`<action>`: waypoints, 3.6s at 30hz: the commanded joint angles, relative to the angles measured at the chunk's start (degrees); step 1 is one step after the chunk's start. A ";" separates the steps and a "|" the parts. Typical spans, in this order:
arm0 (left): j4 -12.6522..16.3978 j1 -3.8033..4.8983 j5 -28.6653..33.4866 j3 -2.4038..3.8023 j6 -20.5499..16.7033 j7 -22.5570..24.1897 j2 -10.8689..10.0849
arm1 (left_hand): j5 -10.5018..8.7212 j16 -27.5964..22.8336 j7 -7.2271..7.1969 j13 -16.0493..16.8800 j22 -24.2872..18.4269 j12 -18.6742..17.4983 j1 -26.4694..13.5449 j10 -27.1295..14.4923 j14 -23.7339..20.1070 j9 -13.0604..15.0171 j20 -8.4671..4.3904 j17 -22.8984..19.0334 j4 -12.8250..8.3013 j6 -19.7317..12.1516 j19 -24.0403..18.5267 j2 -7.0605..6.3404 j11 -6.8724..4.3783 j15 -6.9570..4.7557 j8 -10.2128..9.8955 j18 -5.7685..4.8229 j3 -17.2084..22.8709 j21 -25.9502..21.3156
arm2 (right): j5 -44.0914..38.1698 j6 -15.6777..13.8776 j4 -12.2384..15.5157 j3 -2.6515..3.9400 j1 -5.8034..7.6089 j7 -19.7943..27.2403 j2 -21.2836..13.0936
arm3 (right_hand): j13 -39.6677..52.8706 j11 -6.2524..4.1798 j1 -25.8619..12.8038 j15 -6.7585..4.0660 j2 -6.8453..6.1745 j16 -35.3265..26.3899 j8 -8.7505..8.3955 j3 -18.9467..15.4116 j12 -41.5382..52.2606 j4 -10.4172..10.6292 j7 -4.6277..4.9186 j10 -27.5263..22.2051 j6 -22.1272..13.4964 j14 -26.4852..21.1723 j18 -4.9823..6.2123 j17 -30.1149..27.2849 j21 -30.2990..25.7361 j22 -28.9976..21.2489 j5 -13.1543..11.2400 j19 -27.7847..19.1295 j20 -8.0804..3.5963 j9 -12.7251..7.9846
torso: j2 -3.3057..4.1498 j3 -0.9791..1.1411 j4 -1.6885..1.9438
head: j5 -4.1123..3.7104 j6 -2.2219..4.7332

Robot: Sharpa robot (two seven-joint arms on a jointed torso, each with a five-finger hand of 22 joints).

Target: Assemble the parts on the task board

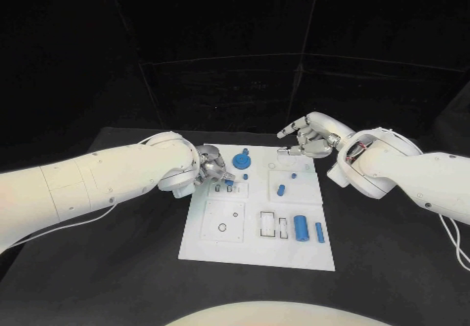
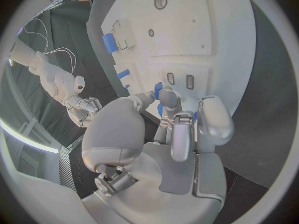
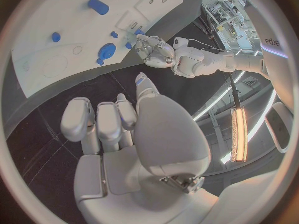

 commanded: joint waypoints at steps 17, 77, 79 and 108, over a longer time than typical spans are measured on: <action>-0.72 -1.05 -4.36 0.01 0.87 -0.95 0.99 | 0.87 0.35 -0.54 0.01 0.40 0.31 0.24 1.04 5.92 0.14 -0.40 14.53 -11.34 0.26 0.31 -1.29 -0.22 -0.49 0.47 -0.74 10.02 0.37 | -0.22 0.47 0.08 0.03 0.12 0.18 0.02 | -0.02 -0.16 -0.14 -0.36 0.71 -0.32 0.14 -0.42 -0.13 0.01 0.03 -0.03 0.46 0.26 1.03 0.01 -0.38 -0.09 0.47 -0.13 -0.21 -0.06 | 0.07 0.05 -0.03 | 0.10 -0.29; -2.59 -1.06 -5.19 0.00 7.37 -4.73 3.23 | 1.18 0.53 -1.49 2.42 1.67 3.08 -5.86 2.34 6.01 -0.29 -0.72 14.88 -6.06 2.24 0.64 -0.50 -0.81 -0.89 1.35 -0.96 1.82 0.87 | -0.22 0.90 -0.31 0.03 0.12 0.45 0.66 | -0.17 -0.18 -0.79 -0.37 1.25 -0.47 0.28 -0.77 -0.27 0.44 -0.01 -0.10 0.72 0.27 1.09 -0.12 -0.58 -0.43 0.73 -0.27 -0.22 -0.03 | 0.03 0.10 -0.04 | 0.06 -0.62; -2.71 -1.06 -5.20 0.01 7.33 -4.80 3.33 | 1.20 0.56 -1.54 2.68 1.73 3.35 -6.27 2.40 6.02 -0.39 -0.75 14.96 -5.54 2.36 0.66 -0.31 -0.84 -0.92 1.32 -0.96 1.22 0.90 | -0.22 0.90 -0.30 0.03 0.12 0.51 0.67 | -0.21 -0.18 -0.79 -0.37 1.26 -0.50 0.29 -0.78 -0.32 0.45 -0.01 -0.13 0.73 0.26 1.10 -0.18 -0.61 -0.48 0.73 -0.30 -0.22 -0.03 | 0.03 0.09 -0.03 | 0.03 -0.65; -4.10 -0.98 -5.22 0.03 6.73 -4.67 4.19 | 0.93 0.63 -2.13 5.07 3.43 6.28 -12.74 3.57 6.05 -0.87 -1.15 15.09 2.27 4.32 1.11 -1.32 -1.31 -1.31 2.80 -1.23 -8.62 1.74 | 0.19 1.23 -0.57 0.03 0.12 0.70 0.81 | -0.85 -0.17 -1.19 -0.37 1.31 -1.09 0.22 -1.19 -1.06 0.66 0.00 -0.62 0.61 0.06 1.29 -1.08 -1.13 -1.48 0.81 -0.84 -0.23 -0.08 | 0.03 0.05 0.02 | -0.23 -0.68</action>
